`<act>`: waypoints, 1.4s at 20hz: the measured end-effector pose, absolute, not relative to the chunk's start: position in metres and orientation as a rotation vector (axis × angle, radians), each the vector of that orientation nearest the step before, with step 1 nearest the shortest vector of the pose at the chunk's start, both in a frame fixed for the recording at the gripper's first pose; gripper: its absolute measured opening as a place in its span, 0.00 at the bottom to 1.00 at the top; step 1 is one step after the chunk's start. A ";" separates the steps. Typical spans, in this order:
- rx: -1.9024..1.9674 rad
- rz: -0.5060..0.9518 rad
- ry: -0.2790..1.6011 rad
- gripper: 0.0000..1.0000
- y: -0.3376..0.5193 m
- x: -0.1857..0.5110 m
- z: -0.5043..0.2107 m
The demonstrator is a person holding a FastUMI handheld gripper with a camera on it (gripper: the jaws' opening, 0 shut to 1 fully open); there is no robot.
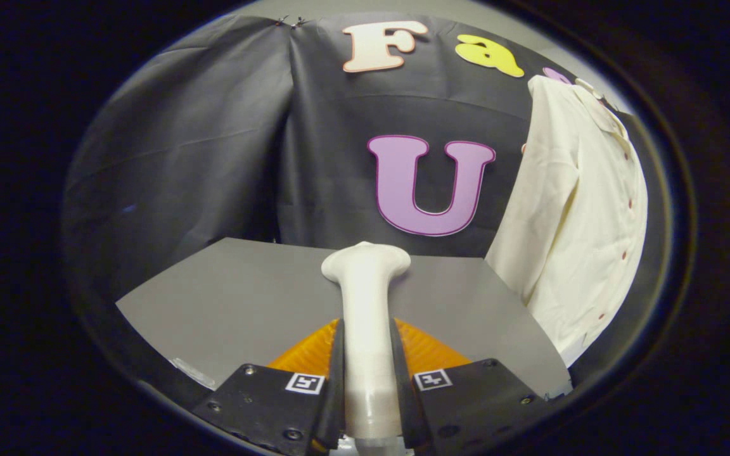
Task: Iron the clothes twice with a garment steamer, once on the left side and once on the right side.
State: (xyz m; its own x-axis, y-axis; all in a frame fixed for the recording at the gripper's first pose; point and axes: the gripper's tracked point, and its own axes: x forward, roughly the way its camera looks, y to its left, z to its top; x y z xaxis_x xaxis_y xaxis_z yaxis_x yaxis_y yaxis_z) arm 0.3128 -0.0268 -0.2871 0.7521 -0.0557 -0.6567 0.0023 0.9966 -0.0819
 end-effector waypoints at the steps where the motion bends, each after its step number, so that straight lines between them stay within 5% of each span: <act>1: -0.077 -0.038 0.701 0.36 -0.028 0.312 -0.284; 15: 0.148 0.048 0.392 0.33 -0.045 0.247 -0.169; 28: 0.057 -0.105 0.219 0.33 -0.207 0.181 -0.094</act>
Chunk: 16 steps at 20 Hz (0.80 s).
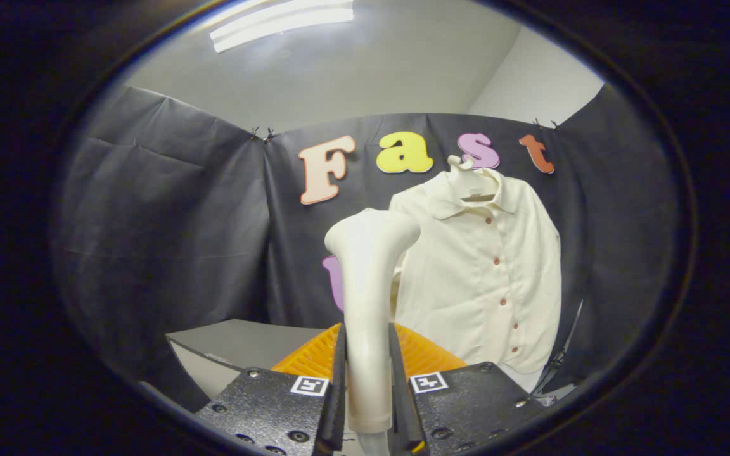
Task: Iron the clothes twice with a garment steamer, once on the left side and once on the right side.
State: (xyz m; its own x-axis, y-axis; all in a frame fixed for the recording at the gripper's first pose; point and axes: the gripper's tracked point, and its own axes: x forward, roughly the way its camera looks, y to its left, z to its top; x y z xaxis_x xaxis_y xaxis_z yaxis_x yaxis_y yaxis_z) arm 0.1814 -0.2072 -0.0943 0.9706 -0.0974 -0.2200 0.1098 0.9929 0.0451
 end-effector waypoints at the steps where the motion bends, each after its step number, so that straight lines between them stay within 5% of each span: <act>1: 0.061 -0.120 0.220 0.33 -0.221 0.183 -0.097; 16: 0.057 -0.145 0.159 0.33 -0.305 0.275 -0.133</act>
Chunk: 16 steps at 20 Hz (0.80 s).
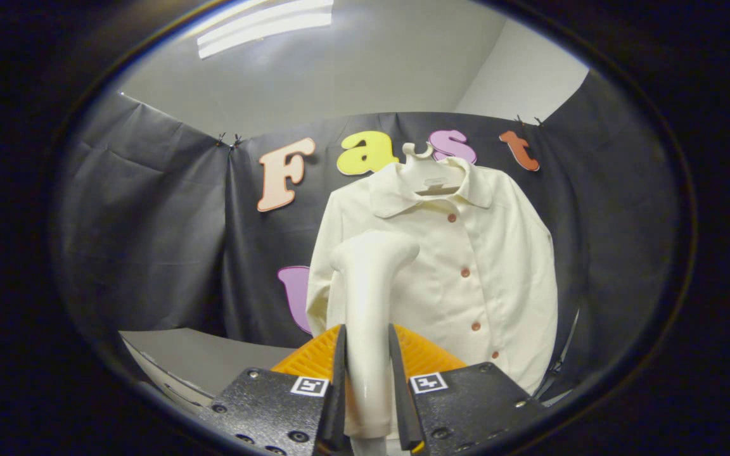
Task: Iron the clothes twice with a garment steamer, once on the left side and once on the right side.
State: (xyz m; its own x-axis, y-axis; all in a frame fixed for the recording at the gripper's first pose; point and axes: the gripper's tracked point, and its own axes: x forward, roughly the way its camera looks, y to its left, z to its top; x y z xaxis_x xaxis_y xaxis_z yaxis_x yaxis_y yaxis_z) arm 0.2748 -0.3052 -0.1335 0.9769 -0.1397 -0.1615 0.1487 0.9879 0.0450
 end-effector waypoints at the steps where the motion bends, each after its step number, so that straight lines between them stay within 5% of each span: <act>1: 0.065 -0.146 0.152 0.33 -0.309 0.282 -0.133; 16: 0.202 -0.137 0.160 0.33 -0.325 0.292 -0.195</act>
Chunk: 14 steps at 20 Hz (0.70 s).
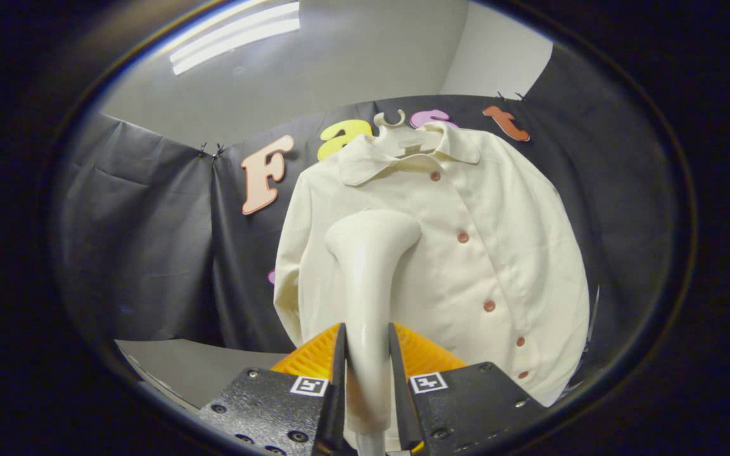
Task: Iron the clothes twice with a garment steamer, once on the left side and once on the right side.
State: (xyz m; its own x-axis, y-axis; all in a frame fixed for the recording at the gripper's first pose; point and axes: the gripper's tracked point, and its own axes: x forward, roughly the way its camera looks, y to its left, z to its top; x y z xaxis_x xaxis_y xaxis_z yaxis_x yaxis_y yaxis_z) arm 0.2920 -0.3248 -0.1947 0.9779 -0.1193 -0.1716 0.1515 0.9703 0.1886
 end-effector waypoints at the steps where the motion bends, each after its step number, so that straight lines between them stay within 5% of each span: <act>1: 0.212 -0.140 0.164 0.33 -0.326 0.289 -0.200; 14: 0.349 -0.166 0.341 0.33 -0.319 0.208 -0.319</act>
